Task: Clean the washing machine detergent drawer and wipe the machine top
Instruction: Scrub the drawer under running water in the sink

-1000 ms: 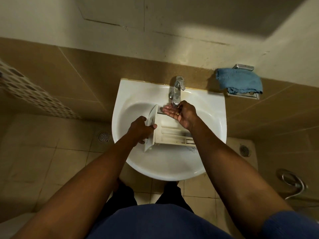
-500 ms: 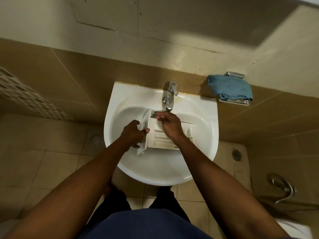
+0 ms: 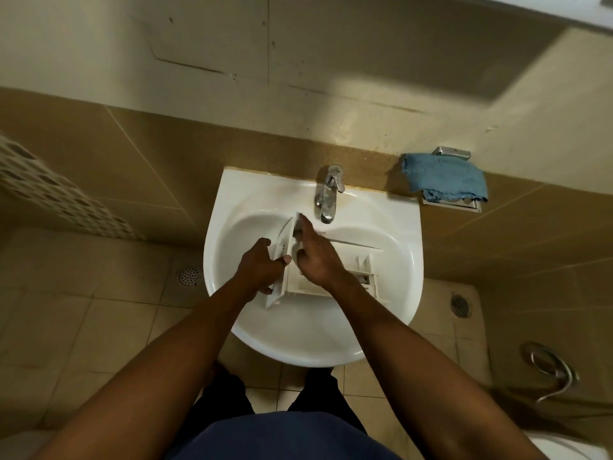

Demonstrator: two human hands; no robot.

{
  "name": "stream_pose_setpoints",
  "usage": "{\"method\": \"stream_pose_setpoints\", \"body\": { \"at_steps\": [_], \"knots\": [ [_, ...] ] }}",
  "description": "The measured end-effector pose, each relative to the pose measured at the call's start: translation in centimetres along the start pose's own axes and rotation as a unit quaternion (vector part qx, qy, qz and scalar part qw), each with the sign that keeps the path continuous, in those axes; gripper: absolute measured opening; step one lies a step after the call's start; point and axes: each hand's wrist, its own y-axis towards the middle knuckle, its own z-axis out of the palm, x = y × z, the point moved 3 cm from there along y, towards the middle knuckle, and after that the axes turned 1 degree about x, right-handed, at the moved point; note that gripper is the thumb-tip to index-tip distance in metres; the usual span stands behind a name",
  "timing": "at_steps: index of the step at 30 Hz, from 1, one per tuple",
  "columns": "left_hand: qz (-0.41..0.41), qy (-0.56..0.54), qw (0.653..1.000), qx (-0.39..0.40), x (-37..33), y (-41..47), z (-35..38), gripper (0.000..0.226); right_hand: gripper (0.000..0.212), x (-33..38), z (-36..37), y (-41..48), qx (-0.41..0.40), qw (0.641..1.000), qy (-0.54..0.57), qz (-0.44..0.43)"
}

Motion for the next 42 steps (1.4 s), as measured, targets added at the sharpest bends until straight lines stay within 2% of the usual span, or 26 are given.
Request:
{"method": "stream_pose_setpoints", "body": {
  "at_steps": [1,3,5,7,9,11,13,14,18,22,26,28,31,32,33,35,37,38,40,41,42],
  "knots": [
    [0.000,0.000,1.000,0.001,0.0,0.0,0.0,0.074,0.082,0.0,0.6,-0.3,0.007,1.000,0.021,-0.021],
    [-0.002,-0.006,1.000,0.004,0.0,0.1,0.0,0.075,0.077,-1.3,0.8,-0.9,-0.012,0.997,-0.050,-0.055],
    [-0.002,-0.006,1.000,0.004,0.1,0.2,0.0,0.077,0.073,-3.4,0.0,-1.3,-0.015,0.986,-0.161,-0.035],
    [0.000,-0.003,1.000,0.003,0.3,0.3,0.0,0.079,0.074,-4.7,-1.3,-1.6,-0.026,0.980,-0.198,0.004],
    [-0.001,-0.007,1.000,0.009,0.3,0.4,0.0,0.080,0.069,-3.8,-1.7,-1.1,-0.064,0.980,-0.185,-0.017],
    [-0.004,-0.008,1.000,0.009,0.3,0.4,0.0,0.079,0.068,-1.4,-0.7,-0.3,-0.085,0.990,-0.098,-0.049],
    [-0.009,-0.012,1.000,0.006,0.4,0.4,-0.1,0.080,0.079,0.8,0.7,0.1,-0.047,0.998,-0.008,-0.029],
    [-0.011,-0.014,1.000,0.005,0.4,0.4,-0.1,0.081,0.080,1.0,1.2,-0.1,-0.036,0.999,0.003,-0.029],
    [0.001,-0.012,1.000,0.002,0.5,0.5,0.1,0.080,0.069,-4.3,0.1,-2.4,-0.041,0.992,-0.094,-0.073],
    [0.005,-0.014,1.000,0.003,0.7,0.6,0.1,0.081,0.061,-10.7,-3.0,-4.4,-0.042,0.983,-0.177,0.008],
    [0.002,-0.014,1.000,0.005,0.7,0.5,0.0,0.082,0.057,-10.2,-4.2,-4.4,-0.022,0.963,-0.250,0.101],
    [-0.001,-0.019,1.000,0.009,0.6,0.4,0.0,0.082,0.052,-7.8,-4.5,-3.2,-0.071,0.970,-0.206,0.106],
    [-0.007,-0.022,1.000,0.018,0.5,0.4,-0.2,0.082,0.028,-4.1,-4.6,-0.7,-0.167,0.981,0.036,0.088],
    [-0.009,-0.027,0.999,0.023,0.4,0.4,-0.3,0.082,0.019,-3.6,-4.5,0.2,-0.172,0.968,0.136,0.124],
    [-0.011,-0.032,0.999,0.027,0.4,0.3,-0.3,0.082,0.016,-3.4,-4.4,0.9,-0.177,0.931,0.264,0.176],
    [-0.013,-0.036,0.999,0.029,0.4,0.3,-0.4,0.082,0.022,-3.5,-4.0,1.7,-0.166,0.791,0.524,0.267],
    [-0.015,-0.039,0.999,0.026,0.4,0.3,-0.3,0.080,0.031,-3.2,-4.1,2.0,-0.117,0.661,0.679,0.299],
    [-0.018,-0.041,0.999,0.025,0.5,0.3,-0.3,0.079,0.035,-2.9,-4.3,1.9,-0.090,0.615,0.725,0.297],
    [-0.022,-0.045,0.998,0.024,0.6,0.3,-0.3,0.078,0.041,-2.6,-4.3,2.2,-0.047,0.558,0.777,0.288],
    [-0.024,-0.048,0.998,0.023,0.6,0.4,-0.3,0.078,0.043,-2.6,-4.3,2.4,-0.036,0.552,0.780,0.291],
    [-0.026,-0.051,0.998,0.023,0.6,0.4,-0.3,0.078,0.043,-2.8,-4.2,2.5,-0.028,0.567,0.768,0.297]
  ]
}}
